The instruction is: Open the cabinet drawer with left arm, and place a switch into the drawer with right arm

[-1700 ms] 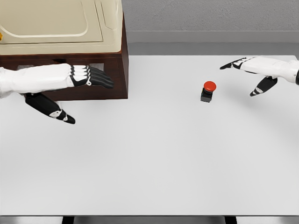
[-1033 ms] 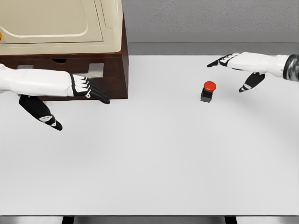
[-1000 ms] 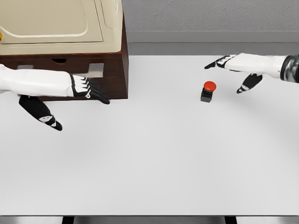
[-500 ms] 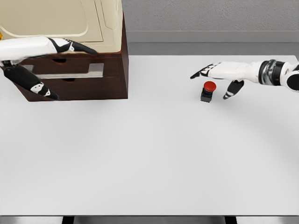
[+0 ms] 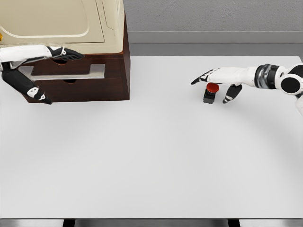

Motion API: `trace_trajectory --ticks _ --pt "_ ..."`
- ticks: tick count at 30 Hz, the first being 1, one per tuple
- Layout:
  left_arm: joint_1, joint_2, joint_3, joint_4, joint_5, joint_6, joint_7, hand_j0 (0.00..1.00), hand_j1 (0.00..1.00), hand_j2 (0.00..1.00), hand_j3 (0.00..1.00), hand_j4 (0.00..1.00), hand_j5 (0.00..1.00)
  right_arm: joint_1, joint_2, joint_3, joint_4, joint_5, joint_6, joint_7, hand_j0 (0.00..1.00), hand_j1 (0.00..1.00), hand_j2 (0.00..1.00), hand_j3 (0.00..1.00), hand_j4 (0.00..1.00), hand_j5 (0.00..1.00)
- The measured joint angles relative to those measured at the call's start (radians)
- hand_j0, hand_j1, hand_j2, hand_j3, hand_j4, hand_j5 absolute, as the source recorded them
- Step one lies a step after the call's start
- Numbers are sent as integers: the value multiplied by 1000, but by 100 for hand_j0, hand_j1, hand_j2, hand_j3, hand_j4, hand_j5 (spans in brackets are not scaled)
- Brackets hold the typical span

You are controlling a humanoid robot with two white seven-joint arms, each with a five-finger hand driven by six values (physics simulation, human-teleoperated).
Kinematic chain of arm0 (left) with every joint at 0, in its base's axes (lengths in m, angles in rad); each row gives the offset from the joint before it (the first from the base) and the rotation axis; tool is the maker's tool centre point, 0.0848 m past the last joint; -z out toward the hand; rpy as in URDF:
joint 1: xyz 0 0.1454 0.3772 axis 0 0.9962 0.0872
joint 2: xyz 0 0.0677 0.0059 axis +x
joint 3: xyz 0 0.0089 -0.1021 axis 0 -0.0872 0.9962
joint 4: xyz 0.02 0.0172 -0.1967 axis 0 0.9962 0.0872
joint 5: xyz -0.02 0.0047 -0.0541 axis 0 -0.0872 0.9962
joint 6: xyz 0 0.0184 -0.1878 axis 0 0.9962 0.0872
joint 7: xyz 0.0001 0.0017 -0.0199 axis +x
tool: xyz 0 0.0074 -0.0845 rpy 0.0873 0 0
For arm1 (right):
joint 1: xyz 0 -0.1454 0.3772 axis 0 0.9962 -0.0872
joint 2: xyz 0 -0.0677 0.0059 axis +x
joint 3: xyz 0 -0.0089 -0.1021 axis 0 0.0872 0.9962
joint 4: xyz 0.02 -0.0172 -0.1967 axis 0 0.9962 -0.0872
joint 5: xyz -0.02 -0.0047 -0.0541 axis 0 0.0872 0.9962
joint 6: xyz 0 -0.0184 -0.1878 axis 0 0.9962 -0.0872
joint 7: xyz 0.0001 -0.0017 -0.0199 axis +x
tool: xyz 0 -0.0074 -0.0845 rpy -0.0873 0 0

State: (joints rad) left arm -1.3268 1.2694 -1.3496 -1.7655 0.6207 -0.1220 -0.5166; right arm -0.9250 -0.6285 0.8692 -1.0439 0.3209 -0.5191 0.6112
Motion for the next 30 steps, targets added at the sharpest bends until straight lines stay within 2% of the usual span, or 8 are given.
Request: trace_trajectory --ticks 3,8,15,22,24,30 --pt "-1 -10 1 0 3 46 -60 100 100 100 100 100 100 -5 2 0 2 2 0 0 83 83 83 83 83 83" --pt "-6 -25 9 2 29 122 -88 100 100 100 100 100 100 -6 3 0 2 3 -1 0 78 78 78 78 78 78" --pt "8 -69 10 21 26 202 -28 100 100 100 100 100 100 -5 2 6 3 3 -5 0 75 75 75 75 75 75" --pt "9 -82 11 48 26 213 -20 100 100 100 100 100 100 -3 2 12 7 3 -7 0 69 69 69 69 69 69" --pt "9 -84 11 53 26 214 -20 100 100 100 100 100 100 -3 2 12 9 3 -7 0 63 63 63 63 63 63" --pt "24 -87 12 68 26 224 -20 100 100 100 100 100 100 -3 2 12 11 3 -8 0 59 59 59 59 59 59"
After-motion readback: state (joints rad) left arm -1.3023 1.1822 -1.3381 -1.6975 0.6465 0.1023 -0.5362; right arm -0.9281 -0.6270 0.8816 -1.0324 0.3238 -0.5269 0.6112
